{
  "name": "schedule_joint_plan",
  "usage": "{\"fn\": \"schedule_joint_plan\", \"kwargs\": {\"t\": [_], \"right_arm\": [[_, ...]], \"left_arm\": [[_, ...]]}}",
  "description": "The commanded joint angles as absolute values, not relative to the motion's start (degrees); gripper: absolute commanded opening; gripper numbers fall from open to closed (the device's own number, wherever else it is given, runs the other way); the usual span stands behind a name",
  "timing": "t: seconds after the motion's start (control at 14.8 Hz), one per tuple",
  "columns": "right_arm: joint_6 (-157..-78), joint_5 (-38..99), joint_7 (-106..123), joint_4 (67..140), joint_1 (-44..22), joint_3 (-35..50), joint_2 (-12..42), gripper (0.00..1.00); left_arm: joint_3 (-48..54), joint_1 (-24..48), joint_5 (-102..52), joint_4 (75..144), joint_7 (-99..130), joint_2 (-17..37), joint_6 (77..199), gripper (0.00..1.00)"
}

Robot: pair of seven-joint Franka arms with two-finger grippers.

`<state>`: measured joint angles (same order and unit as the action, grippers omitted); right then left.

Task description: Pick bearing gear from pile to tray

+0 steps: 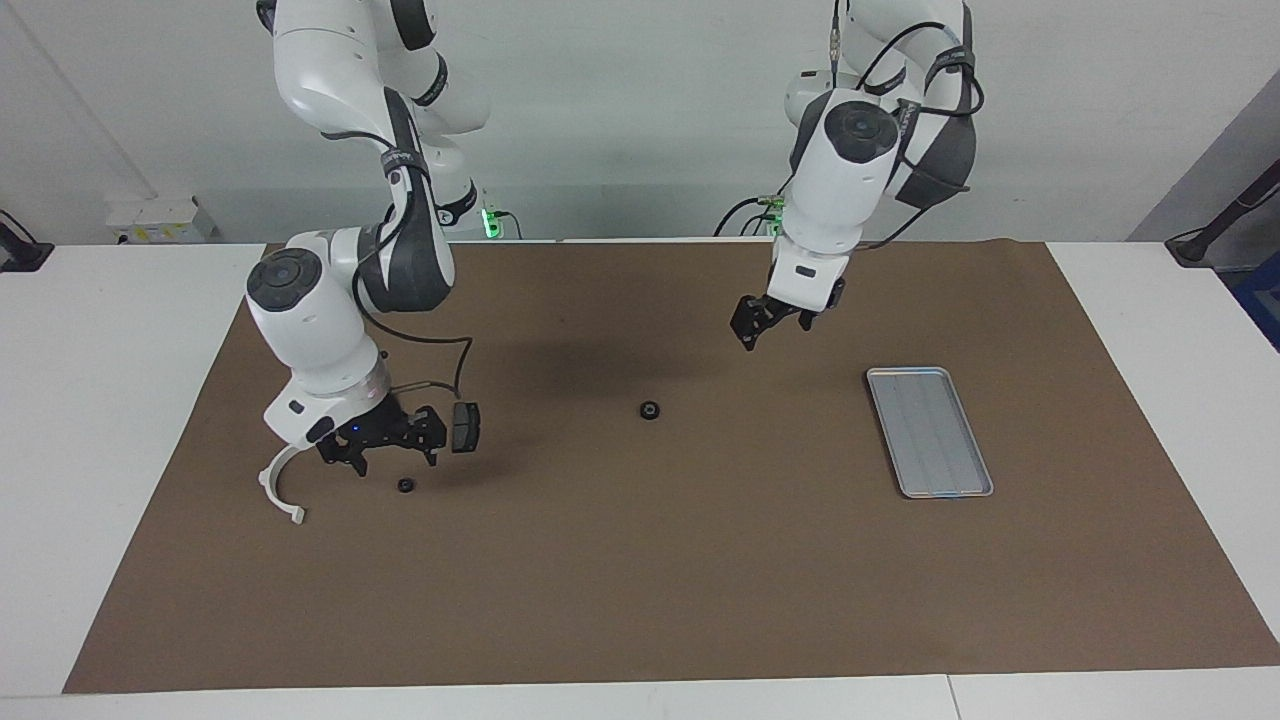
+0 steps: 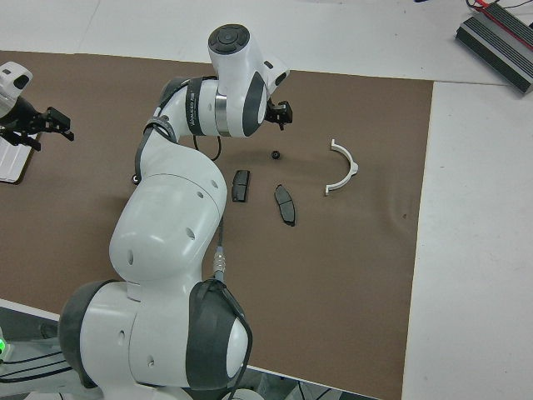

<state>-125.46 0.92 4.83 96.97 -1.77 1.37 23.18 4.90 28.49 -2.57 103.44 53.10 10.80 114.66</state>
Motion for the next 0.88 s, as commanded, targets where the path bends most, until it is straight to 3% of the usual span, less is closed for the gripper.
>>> {"fn": "schedule_joint_plan", "kwargs": {"t": [0.0, 0.13, 0.61, 0.81], "right_arm": [[-128.5, 0.8, 6.2, 97.6, -0.6, 2.2, 24.9, 0.96], [-128.8, 0.8, 6.2, 97.5, -0.6, 2.2, 25.6, 0.95], [-128.9, 0.7, 10.3, 101.0, 0.4, 2.1, 25.8, 0.9], [-129.8, 0.7, 11.3, 102.1, 1.3, 2.1, 25.8, 0.9]], "left_arm": [[3.8, 33.2, -2.5, 101.5, 59.1, 18.3, 119.7, 1.0], [3.6, 35.6, -2.2, 98.6, 60.7, 23.2, 120.6, 1.0], [3.7, 35.8, -1.8, 100.6, 62.0, 25.6, 128.1, 1.0], [3.1, 37.8, -1.5, 93.3, 65.0, 31.5, 122.0, 1.0]]}}
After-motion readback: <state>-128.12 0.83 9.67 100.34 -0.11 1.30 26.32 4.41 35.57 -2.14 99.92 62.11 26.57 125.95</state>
